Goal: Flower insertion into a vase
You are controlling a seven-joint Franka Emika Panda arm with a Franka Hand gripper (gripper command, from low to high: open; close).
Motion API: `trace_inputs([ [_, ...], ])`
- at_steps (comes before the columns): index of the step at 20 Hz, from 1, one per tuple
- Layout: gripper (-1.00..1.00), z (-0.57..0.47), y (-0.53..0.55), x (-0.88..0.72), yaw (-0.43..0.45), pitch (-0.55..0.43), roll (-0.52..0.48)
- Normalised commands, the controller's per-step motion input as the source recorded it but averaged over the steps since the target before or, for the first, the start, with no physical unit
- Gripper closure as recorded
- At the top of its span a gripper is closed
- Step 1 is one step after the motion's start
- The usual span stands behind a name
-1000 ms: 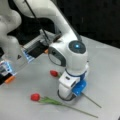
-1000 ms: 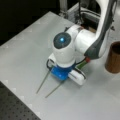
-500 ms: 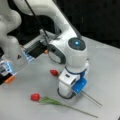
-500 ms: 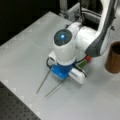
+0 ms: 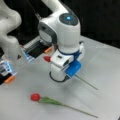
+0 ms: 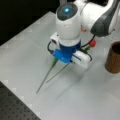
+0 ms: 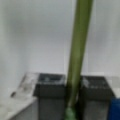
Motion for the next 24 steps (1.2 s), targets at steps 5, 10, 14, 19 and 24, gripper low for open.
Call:
trace_inputs([
  [5, 1.00, 0.29, -0.05, -0.40, 0.065, -0.198, 0.049],
  [10, 1.00, 0.19, -0.02, -0.28, 0.077, -0.080, 0.037],
  [14, 1.00, 0.24, 0.01, -0.15, 0.063, 0.000, 0.089],
  [19, 1.00, 0.23, 0.02, -0.09, 0.041, 0.039, 0.061],
  [24, 1.00, 0.13, -0.06, 0.04, -0.002, 0.092, -0.018],
])
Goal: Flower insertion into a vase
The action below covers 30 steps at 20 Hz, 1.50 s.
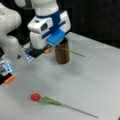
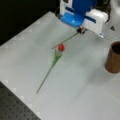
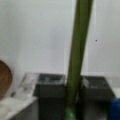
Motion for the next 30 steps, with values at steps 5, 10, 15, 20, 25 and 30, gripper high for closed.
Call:
trace_inputs([
  [5, 1.00, 0.11, -0.07, 0.12, -0.026, 0.100, -0.042],
  [10, 1.00, 0.22, 0.06, -0.03, -0.008, 0.125, -0.012],
  [15, 1.00, 0.20, 0.32, -0.35, -0.015, 0.165, -0.034],
  [20, 1.00, 0.09, 0.49, -0.52, -0.035, 0.095, -0.017],
  [25, 1.00, -0.03, 0.32, -0.39, -0.079, -0.004, 0.018],
  [30, 1.00, -0.07, 0.05, -0.14, -0.107, -0.022, 0.085],
])
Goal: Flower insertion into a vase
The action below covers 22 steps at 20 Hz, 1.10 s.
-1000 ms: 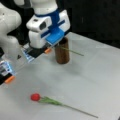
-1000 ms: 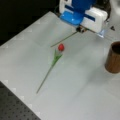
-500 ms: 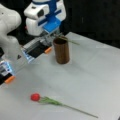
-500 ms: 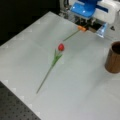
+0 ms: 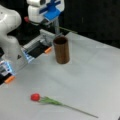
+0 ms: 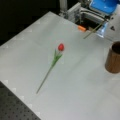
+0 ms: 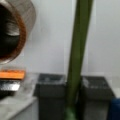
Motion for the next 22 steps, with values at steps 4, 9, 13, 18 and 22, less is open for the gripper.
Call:
trace_inputs([
  [4, 1.00, -0.06, 0.03, -0.12, -0.111, -0.021, 0.101],
  [9, 1.00, -0.05, 0.04, -0.11, -0.111, -0.023, 0.101],
  [13, 1.00, -0.05, 0.04, -0.11, -0.110, -0.023, 0.101],
  [18, 1.00, -0.05, 0.04, -0.11, -0.110, -0.023, 0.101],
  [22, 1.00, -0.05, 0.04, -0.11, -0.110, -0.023, 0.101],
])
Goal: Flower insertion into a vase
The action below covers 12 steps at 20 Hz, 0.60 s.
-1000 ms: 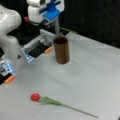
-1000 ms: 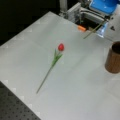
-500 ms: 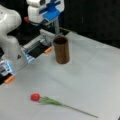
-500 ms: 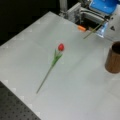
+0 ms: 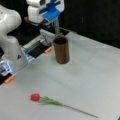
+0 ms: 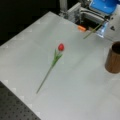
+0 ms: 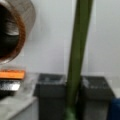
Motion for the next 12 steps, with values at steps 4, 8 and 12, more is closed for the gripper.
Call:
trace_inputs([
  [4, 1.00, -0.05, 0.04, -0.11, -0.110, -0.023, 0.101],
  [8, 1.00, -0.05, 0.04, -0.11, -0.110, -0.023, 0.101],
  [12, 1.00, -0.05, 0.04, -0.11, -0.110, -0.023, 0.101],
])
